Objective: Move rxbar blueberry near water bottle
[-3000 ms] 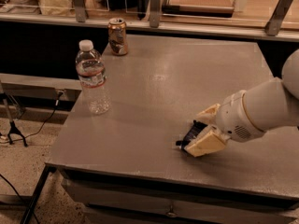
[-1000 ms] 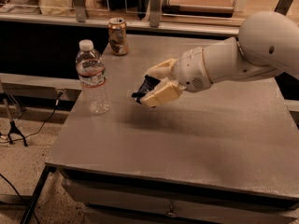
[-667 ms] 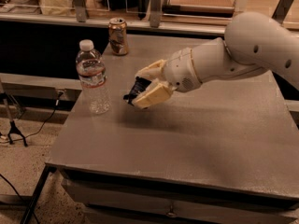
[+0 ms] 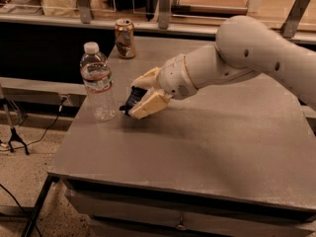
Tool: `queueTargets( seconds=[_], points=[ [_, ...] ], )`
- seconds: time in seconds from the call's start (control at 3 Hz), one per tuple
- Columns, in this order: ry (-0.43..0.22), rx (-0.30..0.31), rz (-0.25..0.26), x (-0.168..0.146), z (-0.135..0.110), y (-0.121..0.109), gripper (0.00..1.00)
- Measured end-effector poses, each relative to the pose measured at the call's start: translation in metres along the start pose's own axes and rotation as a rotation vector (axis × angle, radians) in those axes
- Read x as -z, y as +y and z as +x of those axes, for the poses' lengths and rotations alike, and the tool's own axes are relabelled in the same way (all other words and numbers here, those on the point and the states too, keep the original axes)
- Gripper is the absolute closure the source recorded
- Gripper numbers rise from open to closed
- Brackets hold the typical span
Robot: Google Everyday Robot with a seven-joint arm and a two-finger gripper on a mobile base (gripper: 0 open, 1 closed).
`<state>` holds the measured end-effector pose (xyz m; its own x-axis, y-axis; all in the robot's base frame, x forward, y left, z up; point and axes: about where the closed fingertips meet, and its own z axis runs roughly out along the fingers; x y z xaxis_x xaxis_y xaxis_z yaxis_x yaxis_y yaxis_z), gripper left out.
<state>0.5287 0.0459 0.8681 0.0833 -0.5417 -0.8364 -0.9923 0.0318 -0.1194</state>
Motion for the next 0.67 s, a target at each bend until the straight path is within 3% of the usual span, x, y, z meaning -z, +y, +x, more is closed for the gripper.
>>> queueTargets(
  seconds=[0.33, 0.67],
  points=[
    [0.005, 0.004, -0.04, -0.016, -0.002, 0.004, 0.84],
    [0.011, 0.001, -0.071, -0.028, -0.001, 0.008, 0.61]
  ],
)
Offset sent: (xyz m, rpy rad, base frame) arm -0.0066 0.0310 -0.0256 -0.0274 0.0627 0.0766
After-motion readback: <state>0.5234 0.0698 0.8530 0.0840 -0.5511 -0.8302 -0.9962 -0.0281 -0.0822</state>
